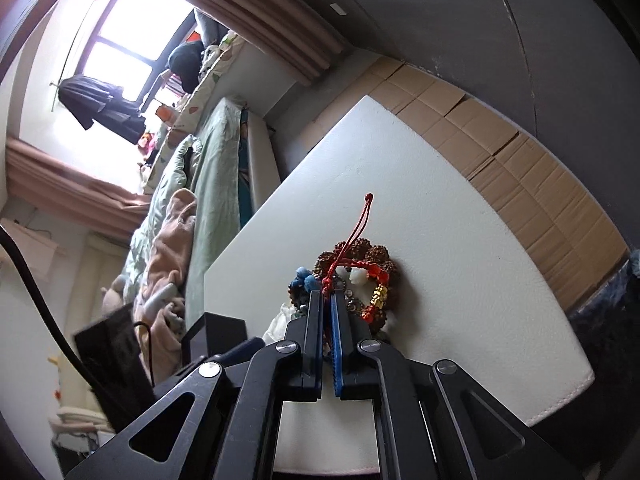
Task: Organize jewelry
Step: 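Grasp the white cloth scrunchie with the left gripper while the right gripper grasps the red string bracelet, then carry the scrunchie into the black box with the left gripper while the right drops the red bracelet in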
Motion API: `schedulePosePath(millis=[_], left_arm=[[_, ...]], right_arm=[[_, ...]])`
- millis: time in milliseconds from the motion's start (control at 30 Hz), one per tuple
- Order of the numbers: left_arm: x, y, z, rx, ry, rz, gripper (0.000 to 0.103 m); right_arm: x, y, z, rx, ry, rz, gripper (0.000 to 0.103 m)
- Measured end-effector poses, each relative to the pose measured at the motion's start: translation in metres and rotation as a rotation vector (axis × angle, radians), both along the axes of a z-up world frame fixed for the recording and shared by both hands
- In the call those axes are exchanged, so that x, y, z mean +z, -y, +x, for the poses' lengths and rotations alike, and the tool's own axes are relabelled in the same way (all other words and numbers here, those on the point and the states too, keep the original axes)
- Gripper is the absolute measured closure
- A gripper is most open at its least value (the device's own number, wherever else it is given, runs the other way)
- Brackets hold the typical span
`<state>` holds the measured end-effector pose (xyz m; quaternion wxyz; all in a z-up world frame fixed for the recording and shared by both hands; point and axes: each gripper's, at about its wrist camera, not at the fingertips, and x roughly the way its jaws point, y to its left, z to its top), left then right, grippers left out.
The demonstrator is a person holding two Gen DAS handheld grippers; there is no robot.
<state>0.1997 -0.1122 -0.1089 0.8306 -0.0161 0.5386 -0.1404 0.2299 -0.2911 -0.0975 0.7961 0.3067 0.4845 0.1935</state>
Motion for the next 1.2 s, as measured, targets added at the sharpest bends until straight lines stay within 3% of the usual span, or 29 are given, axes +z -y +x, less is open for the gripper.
schedulePosePath(millis=[33,100,200,367,667,967,1200], left_arm=[[-0.001,-0.001,0.0,0.01,0.0,0.0,0.063],[-0.003,-0.006,0.001,0.029,-0.025,-0.025,0.093],[0.009,-0.016,-0.001,0.05,0.026,-0.067,0.102],[0.042,-0.027,-0.012,0.066,0.135,-0.1,0.102],[0.08,-0.054,-0.031,0.136,0.229,-0.137,0.102],[0.097,-0.091,-0.051,0.207,0.292,-0.146,0.102],[0.093,-0.123,-0.063,0.287,0.272,-0.135,0.102]], right_arm=[[0.0,0.0,0.0,-0.002,0.0,0.001,0.098],[0.001,0.001,-0.001,-0.006,-0.003,0.0,0.098],[0.003,0.003,-0.003,-0.009,-0.002,0.003,0.098],[0.009,0.0,-0.009,-0.003,0.016,0.013,0.098],[0.024,-0.017,-0.026,0.047,0.09,0.043,0.098],[0.034,-0.046,-0.045,0.086,0.139,0.057,0.098],[0.044,-0.069,-0.058,0.131,0.182,0.029,0.098]])
